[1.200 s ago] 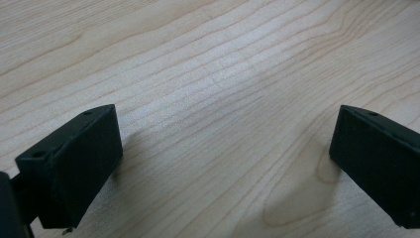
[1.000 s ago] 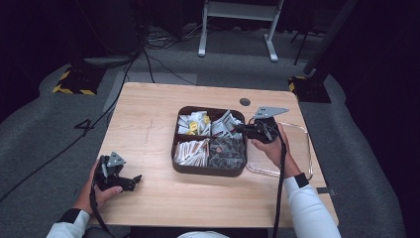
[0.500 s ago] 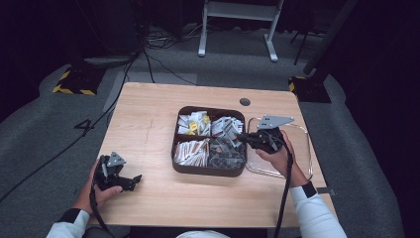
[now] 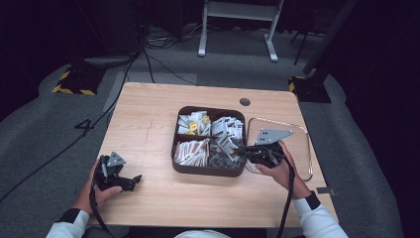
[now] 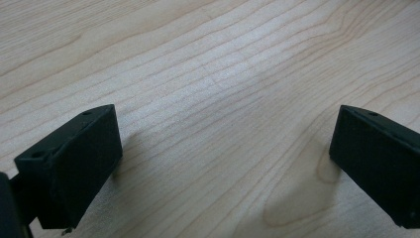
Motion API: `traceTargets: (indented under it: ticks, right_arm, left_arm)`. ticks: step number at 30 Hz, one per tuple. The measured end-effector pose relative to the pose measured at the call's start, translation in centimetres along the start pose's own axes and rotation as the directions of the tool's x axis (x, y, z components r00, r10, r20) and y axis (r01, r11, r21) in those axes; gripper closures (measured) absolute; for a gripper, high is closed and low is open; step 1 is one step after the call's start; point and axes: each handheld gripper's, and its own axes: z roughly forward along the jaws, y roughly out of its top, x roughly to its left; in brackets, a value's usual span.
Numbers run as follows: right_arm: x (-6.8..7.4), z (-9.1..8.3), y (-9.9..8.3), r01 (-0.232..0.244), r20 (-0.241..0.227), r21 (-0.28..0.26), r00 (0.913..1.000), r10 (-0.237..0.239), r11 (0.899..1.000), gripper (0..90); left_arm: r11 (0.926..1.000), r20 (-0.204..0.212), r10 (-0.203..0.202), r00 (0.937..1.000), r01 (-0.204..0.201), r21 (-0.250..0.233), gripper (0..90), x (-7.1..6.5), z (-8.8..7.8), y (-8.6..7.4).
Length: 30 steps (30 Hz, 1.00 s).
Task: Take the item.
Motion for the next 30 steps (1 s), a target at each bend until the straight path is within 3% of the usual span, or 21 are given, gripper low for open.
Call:
traceTargets:
  ticks: [9,18,30]
  right_arm:
    - [2.6,0.6,-0.4,0.048,-0.05,0.021,0.9976,-0.047,0.999,88.2]
    - [4.9,1.6,-0.7,0.09,-0.116,0.047,0.9897,-0.084,0.995,88.2]
    - [6.5,2.6,-1.7,0.121,-0.182,0.077,0.9775,-0.106,0.99,88.2]
  left_arm:
    - [1.0,-0.004,-0.004,1.0,0.004,-0.001,0.1,0.0,-0.1,-0.1]
    - [1.0,-0.002,-0.002,1.0,0.002,0.0,0.0,0.0,-0.1,-0.1]
    - [1.0,-0.001,-0.002,1.0,0.002,0.0,0.1,0.0,-0.1,-0.1]
